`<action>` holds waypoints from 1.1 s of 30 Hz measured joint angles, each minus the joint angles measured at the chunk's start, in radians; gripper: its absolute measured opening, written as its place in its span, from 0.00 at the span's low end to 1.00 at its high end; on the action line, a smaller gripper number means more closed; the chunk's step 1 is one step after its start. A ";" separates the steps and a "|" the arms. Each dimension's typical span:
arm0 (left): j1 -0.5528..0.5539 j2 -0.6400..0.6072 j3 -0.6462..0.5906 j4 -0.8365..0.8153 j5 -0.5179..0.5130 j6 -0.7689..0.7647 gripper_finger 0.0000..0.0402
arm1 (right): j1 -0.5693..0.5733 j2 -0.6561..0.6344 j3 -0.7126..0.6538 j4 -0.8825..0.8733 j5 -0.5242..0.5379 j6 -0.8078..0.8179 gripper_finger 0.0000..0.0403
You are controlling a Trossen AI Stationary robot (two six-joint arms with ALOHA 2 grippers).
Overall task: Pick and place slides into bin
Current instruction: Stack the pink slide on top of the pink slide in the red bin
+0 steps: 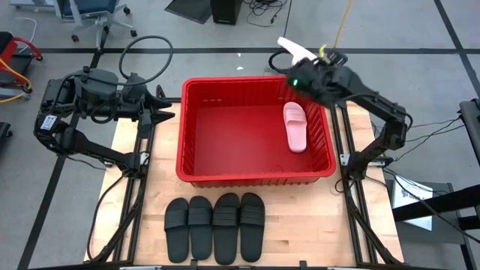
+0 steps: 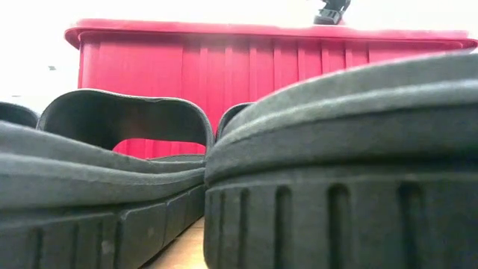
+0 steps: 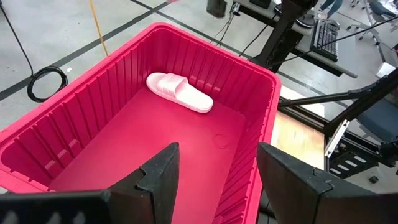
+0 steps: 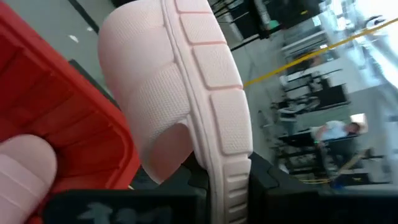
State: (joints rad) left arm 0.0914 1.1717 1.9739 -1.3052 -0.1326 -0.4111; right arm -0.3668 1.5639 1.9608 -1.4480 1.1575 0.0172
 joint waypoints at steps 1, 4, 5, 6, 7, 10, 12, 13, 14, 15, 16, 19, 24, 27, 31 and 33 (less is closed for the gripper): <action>0.000 0.000 0.000 0.000 0.000 -0.006 0.52 | 0.023 0.000 -0.017 -0.032 0.024 0.044 0.07; 0.000 0.000 0.000 0.000 0.000 -0.017 0.52 | 0.080 -0.002 -0.082 -0.111 0.057 0.152 0.07; 0.000 0.000 0.000 0.000 0.000 -0.017 0.52 | 0.097 -0.002 -0.109 -0.125 0.066 0.181 0.07; 0.000 0.000 0.000 0.000 0.000 -0.017 0.52 | 0.115 -0.002 -0.142 -0.125 0.073 0.196 0.07; 0.000 0.000 0.000 0.000 0.000 -0.017 0.52 | 0.133 -0.002 -0.172 -0.121 0.073 0.205 0.07; 0.000 0.000 0.000 0.000 0.000 -0.017 0.52 | 0.180 -0.004 -0.256 -0.120 0.085 0.235 0.07; 0.000 0.000 0.000 0.000 -0.001 -0.017 0.52 | 0.203 -0.004 -0.316 -0.122 0.107 0.269 0.07; 0.000 0.000 0.000 0.000 -0.001 -0.017 0.52 | 0.209 -0.004 -0.343 -0.121 0.111 0.291 0.07; 0.000 0.000 0.000 0.000 -0.001 -0.017 0.52 | 0.212 -0.004 -0.371 -0.121 0.113 0.312 0.07; 0.000 0.000 0.000 0.000 -0.001 -0.017 0.52 | 0.212 -0.004 -0.393 -0.123 0.108 0.329 0.07; 0.000 0.000 0.000 0.000 -0.001 -0.017 0.52 | 0.212 -0.004 -0.411 -0.123 0.097 0.342 0.07; 0.000 0.000 0.000 0.000 -0.003 -0.016 0.52 | 0.211 -0.004 -0.450 -0.122 0.091 0.391 0.07; 0.000 0.000 0.000 0.000 -0.034 -0.013 0.52 | 0.212 -0.005 -0.459 -0.122 0.048 0.448 0.07; 0.000 0.000 0.000 0.000 -0.036 -0.009 0.52 | 0.212 -0.005 -0.458 -0.122 0.045 0.438 0.07; 0.000 0.000 0.000 0.000 -0.038 -0.001 0.52 | 0.214 -0.005 -0.407 -0.125 0.012 0.404 0.07; 0.000 0.000 0.000 0.000 -0.045 -0.002 0.52 | 0.214 -0.004 -0.365 -0.123 0.007 0.398 0.07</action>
State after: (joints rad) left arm 0.0914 1.1717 1.9739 -1.3052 -0.1773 -0.4129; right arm -0.1528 1.5597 1.5959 -1.5714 1.1647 0.4148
